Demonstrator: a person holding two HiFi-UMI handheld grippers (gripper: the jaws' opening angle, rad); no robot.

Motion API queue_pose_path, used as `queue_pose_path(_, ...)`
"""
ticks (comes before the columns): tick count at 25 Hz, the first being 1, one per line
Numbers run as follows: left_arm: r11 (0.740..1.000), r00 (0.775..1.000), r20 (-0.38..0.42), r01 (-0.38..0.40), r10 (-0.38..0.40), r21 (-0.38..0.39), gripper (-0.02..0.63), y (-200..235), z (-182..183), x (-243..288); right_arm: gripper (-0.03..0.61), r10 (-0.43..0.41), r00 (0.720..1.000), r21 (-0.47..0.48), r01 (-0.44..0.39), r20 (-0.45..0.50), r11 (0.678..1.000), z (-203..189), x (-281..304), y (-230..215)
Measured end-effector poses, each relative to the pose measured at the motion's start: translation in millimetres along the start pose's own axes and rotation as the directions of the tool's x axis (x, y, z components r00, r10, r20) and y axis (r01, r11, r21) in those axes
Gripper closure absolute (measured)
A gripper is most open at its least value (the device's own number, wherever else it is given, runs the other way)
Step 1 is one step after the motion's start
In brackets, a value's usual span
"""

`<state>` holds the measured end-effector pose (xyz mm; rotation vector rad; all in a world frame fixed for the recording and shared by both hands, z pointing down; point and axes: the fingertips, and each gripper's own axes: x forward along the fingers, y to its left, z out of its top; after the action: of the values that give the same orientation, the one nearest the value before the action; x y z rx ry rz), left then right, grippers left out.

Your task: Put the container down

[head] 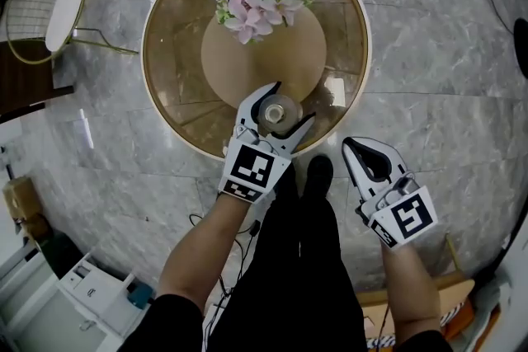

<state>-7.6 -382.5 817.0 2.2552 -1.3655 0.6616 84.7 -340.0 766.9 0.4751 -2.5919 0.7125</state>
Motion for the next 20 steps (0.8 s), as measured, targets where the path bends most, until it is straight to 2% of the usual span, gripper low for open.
queue_pose_path(12, 0.999, 0.999, -0.029, 0.028, -0.027, 0.036, 0.265, -7.0, -12.8, 53.8, 0.563, -0.015, 1.0, 0.006, 0.015, -0.028, 1.0, -16.2, -10.0, -19.8)
queue_pose_path(20, 0.998, 0.999, -0.042, 0.036, -0.034, 0.047, 0.265, -6.1, -17.3, 76.5, 0.563, -0.032, 0.999, 0.014, 0.032, -0.004, 0.999, -11.6, -11.2, -28.5)
